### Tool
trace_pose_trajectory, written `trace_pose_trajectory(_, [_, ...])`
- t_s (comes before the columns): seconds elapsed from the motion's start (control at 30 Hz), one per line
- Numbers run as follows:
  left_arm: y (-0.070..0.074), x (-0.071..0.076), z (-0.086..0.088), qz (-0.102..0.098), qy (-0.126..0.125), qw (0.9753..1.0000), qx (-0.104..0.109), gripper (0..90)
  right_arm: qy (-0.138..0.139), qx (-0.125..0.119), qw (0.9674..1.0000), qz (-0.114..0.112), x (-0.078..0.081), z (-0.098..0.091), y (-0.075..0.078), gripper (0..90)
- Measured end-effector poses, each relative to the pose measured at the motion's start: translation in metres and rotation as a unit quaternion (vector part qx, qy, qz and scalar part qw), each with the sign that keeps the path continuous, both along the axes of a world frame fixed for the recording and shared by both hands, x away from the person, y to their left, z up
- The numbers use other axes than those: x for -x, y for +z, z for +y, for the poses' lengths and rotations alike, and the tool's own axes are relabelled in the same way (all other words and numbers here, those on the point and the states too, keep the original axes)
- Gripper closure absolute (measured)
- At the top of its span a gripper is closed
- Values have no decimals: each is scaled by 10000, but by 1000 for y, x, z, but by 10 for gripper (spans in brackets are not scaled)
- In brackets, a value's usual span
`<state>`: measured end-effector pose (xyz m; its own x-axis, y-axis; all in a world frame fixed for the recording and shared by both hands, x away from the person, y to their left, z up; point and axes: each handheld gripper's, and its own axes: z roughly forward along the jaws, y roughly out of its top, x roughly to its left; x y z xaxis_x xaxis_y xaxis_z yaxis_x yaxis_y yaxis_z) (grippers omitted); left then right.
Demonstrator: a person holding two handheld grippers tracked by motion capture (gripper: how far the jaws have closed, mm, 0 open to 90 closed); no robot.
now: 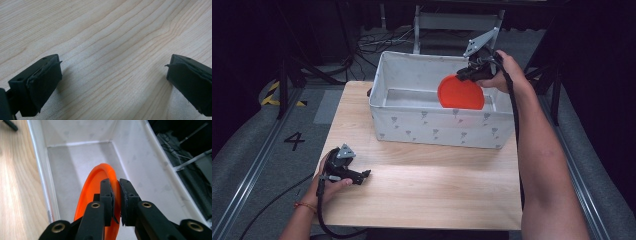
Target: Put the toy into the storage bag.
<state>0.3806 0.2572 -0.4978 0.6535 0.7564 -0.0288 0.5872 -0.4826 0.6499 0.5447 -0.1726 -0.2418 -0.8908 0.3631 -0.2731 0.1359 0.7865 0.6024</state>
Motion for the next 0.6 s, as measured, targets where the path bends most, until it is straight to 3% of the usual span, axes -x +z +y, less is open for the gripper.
trace_pose_trajectory(0.27, [0, 0, 0, -2, -2, 10000, -9, 2, 255, 369, 9986, 297, -2, 8, -24, 818])
trace_pose_trajectory(0.33, [0, 0, 0, -8, -6, 10000, -11, 2, 266, 517, 9977, 360, -1, 10, -30, 818])
trace_pose_trajectory(0.53, [0, 0, 0, 5, 7, 10000, -3, 1, 295, 608, 9965, 502, 1, 8, -40, 818])
trace_pose_trajectory(0.6, [0, 0, 0, 2, 6, 10000, -3, 1, 258, 764, 9951, 578, 1, 7, -46, 818])
